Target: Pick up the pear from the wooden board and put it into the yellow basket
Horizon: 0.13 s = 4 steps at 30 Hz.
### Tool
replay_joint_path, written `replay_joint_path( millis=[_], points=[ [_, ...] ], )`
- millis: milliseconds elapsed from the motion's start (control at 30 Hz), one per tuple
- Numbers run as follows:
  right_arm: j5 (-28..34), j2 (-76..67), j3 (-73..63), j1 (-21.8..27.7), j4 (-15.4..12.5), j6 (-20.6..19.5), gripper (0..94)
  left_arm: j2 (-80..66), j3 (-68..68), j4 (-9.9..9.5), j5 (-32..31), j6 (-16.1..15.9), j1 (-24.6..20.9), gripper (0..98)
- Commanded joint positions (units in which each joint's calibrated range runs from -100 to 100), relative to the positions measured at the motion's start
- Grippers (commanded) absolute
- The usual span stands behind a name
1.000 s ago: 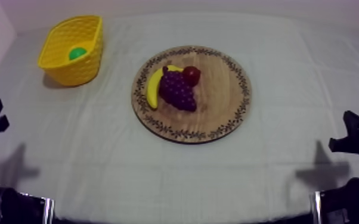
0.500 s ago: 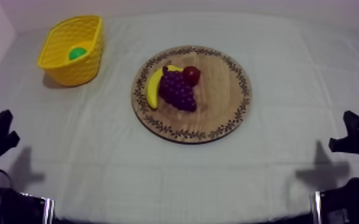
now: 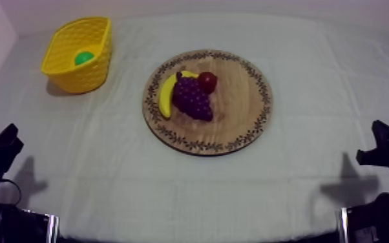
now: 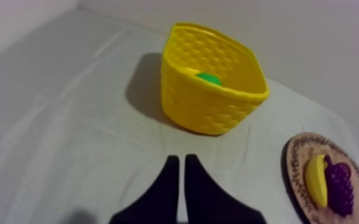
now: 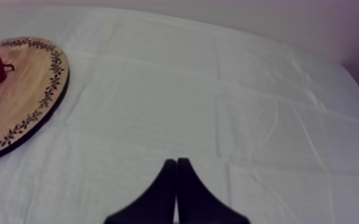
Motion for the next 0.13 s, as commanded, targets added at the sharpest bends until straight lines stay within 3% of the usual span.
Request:
replay_joint_path(
  millis=[0,100],
  points=[
    [0.0,0.0,0.0,0.0,-0.1,0.0,0.3,0.0,0.0,-0.02,0.0,-1.5,0.0,0.3],
    [0.0,0.0,0.0,0.0,-0.1,0.0,0.3,0.0,0.0,-0.02,0.0,-1.5,0.0,0.1]
  ],
)
